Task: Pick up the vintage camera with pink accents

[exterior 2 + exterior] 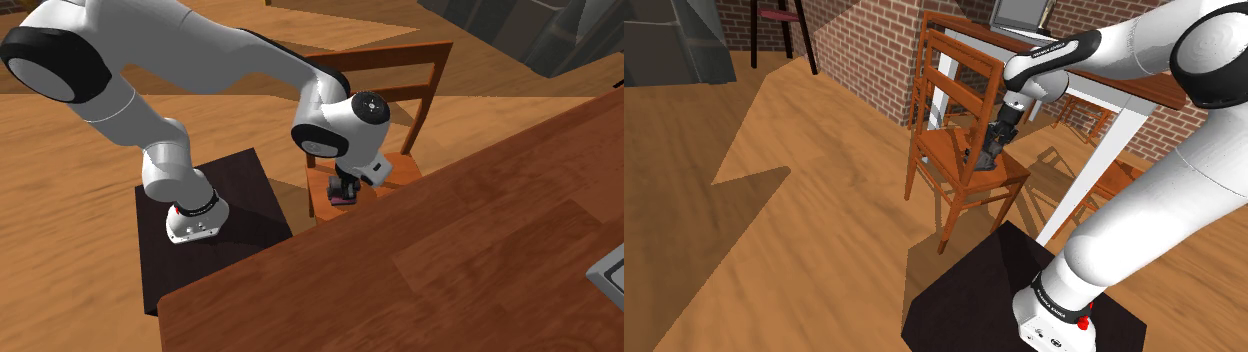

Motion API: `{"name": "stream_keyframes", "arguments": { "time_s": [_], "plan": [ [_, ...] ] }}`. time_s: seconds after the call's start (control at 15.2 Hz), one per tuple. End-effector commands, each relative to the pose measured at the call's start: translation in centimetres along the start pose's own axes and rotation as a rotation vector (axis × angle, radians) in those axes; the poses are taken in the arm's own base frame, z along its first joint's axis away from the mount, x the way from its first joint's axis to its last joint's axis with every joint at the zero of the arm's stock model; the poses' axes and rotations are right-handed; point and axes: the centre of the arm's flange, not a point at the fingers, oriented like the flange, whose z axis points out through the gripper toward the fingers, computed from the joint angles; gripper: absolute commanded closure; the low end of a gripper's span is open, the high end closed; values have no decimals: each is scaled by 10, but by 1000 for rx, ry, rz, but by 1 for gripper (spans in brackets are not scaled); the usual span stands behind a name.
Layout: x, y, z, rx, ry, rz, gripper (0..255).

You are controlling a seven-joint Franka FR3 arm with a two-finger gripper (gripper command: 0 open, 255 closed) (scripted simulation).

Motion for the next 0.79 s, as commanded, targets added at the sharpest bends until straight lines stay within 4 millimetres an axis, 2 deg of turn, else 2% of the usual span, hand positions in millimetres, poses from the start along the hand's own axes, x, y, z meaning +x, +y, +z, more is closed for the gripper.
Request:
{"name": "stream_keyframes", "arguments": {
  "time_s": [0.0, 0.2, 0.73],
  "plan": [
    [0, 0, 1, 0, -2, 0, 255],
    [0, -1, 1, 0, -2, 0, 255],
    [-1, -8, -41, 0, -2, 0, 255]
  ]
}}
